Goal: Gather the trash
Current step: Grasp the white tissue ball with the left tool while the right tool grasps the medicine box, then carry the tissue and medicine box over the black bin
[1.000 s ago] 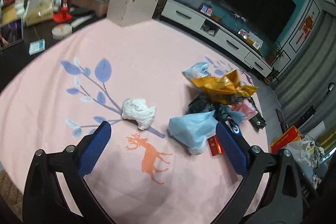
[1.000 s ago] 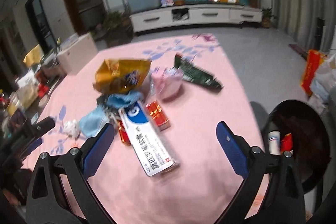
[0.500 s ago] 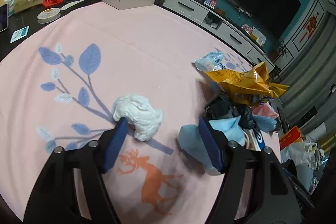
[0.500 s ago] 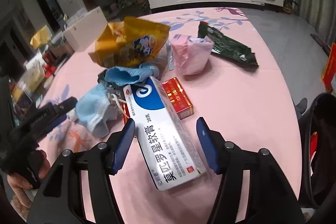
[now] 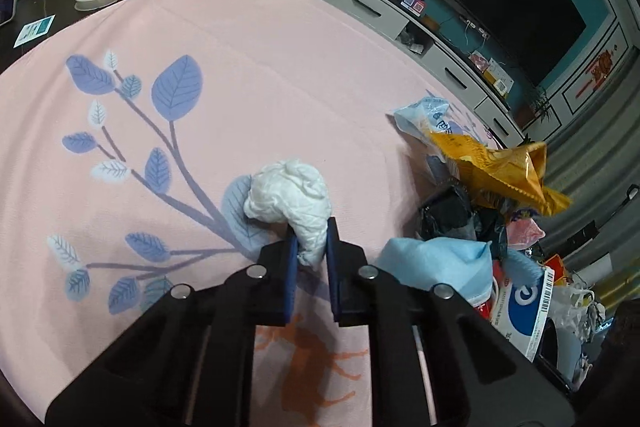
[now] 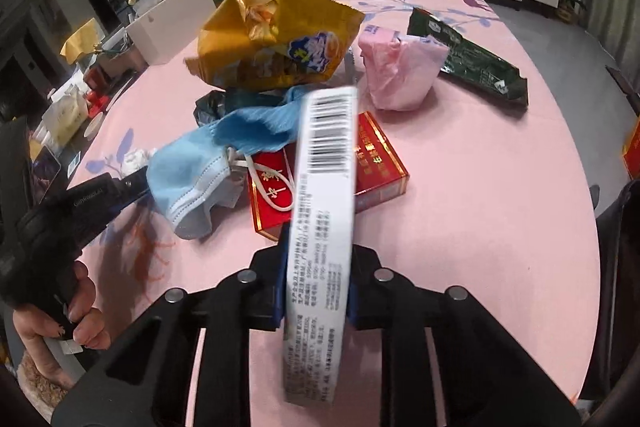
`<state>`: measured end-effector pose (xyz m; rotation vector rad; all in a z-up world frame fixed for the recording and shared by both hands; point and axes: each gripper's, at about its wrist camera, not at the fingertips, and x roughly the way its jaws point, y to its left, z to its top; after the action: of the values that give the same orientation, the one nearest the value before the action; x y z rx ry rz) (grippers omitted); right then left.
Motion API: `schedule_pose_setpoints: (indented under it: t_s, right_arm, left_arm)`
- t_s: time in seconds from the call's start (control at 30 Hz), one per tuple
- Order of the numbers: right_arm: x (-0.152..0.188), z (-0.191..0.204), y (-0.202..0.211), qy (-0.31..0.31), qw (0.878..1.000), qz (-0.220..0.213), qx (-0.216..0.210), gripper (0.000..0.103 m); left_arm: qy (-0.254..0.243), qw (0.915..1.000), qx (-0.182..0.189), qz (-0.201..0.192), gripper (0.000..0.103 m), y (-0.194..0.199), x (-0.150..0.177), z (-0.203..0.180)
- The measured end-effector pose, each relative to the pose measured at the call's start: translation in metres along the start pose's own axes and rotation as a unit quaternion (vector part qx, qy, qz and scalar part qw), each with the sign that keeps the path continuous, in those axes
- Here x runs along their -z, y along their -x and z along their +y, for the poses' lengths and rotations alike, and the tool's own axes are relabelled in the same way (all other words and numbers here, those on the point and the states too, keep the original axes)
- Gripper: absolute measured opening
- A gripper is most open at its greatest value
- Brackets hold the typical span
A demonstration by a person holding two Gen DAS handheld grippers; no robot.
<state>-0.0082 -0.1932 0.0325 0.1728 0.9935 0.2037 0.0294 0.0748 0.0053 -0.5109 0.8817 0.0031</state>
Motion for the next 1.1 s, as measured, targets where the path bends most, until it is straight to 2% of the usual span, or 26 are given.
schedule_pose_setpoints:
  t_s: [0.07,0.23,0.33,0.43,0.57,0.7,0.87,1.1]
  right_arm:
    - [0.001,-0.001,0.007,-0.005,1.0,-0.007,-0.008,0.022]
    - [0.002,-0.006,0.033,-0.022,0.999,-0.026,-0.036,0.022]
    - [0.003,-0.008,0.049,-0.029,0.998,-0.039,-0.045,0.022]
    - [0.006,-0.012,0.068,-0.041,0.996,-0.053,-0.051,0.022]
    - [0.01,-0.017,0.093,-0.049,0.995,-0.081,-0.026,0.022]
    - [0.015,-0.028,0.119,-0.061,0.992,-0.105,-0.029,0.022]
    - [0.022,-0.045,0.15,-0.087,0.985,-0.148,0.013,0.022]
    - [0.03,-0.074,0.183,-0.122,0.975,-0.184,0.023,0.022]
  left_arm:
    - [0.016,0.9998,0.001,-0.006,0.014,0.007,0.001,0.001]
    - [0.004,0.9993,0.017,-0.032,0.014,0.039,0.006,-0.017]
    - [-0.017,0.998,0.041,-0.046,0.014,0.063,0.01,-0.035]
    - [-0.043,0.9959,0.05,-0.062,0.014,0.083,0.019,-0.055]
    - [-0.073,0.9912,0.075,-0.082,0.014,0.11,0.032,-0.08]
    - [-0.098,0.9851,0.109,-0.09,0.014,0.129,0.044,-0.103]
    - [-0.128,0.9779,0.147,-0.076,0.014,0.136,0.063,-0.128]
    - [-0.176,0.9682,0.167,-0.06,0.014,0.137,0.089,-0.162]
